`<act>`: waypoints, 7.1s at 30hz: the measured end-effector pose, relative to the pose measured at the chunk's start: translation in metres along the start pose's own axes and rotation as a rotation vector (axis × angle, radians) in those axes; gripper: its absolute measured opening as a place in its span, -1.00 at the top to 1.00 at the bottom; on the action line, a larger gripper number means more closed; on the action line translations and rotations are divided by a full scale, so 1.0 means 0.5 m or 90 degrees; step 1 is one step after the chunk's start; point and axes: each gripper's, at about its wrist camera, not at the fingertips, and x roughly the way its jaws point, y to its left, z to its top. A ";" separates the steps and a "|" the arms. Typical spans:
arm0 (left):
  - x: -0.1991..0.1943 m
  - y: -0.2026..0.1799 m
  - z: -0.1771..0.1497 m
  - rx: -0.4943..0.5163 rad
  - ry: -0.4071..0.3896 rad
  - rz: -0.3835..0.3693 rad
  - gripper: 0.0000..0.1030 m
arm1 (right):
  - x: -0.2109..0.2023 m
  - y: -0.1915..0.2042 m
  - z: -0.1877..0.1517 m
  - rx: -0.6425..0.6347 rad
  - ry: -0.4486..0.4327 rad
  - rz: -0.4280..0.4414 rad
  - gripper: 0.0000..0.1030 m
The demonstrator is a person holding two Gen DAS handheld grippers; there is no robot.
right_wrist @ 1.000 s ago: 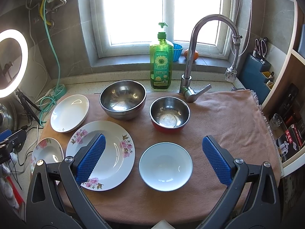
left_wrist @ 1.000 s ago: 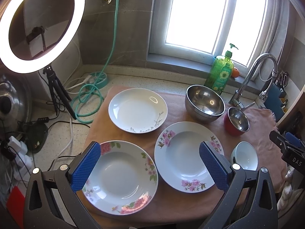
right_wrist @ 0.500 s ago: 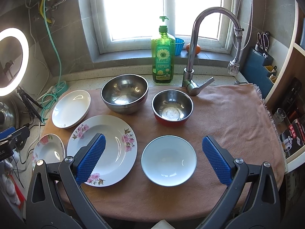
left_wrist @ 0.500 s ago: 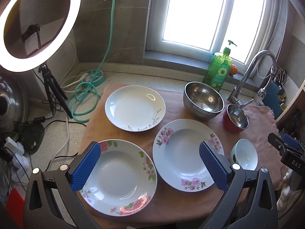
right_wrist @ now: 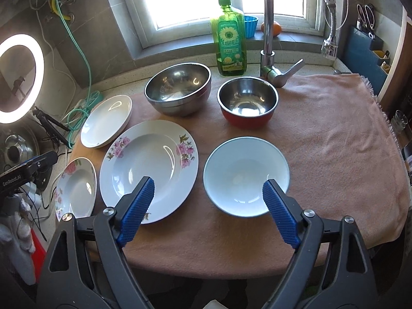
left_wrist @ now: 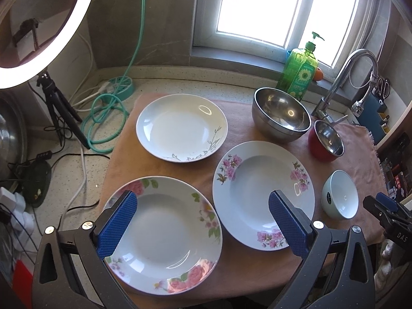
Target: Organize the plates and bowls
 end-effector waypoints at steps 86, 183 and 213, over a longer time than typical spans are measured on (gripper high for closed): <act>0.244 -0.015 0.036 0.028 0.251 -0.149 0.65 | 0.184 -0.028 -0.065 0.133 0.170 0.136 0.78; 0.181 -0.060 0.022 0.067 0.206 -0.128 0.61 | 0.120 -0.052 -0.088 0.088 0.200 0.127 0.75; -0.003 0.229 -0.128 -0.256 0.087 -0.025 0.34 | 0.174 0.261 0.048 -0.167 0.172 0.256 -0.28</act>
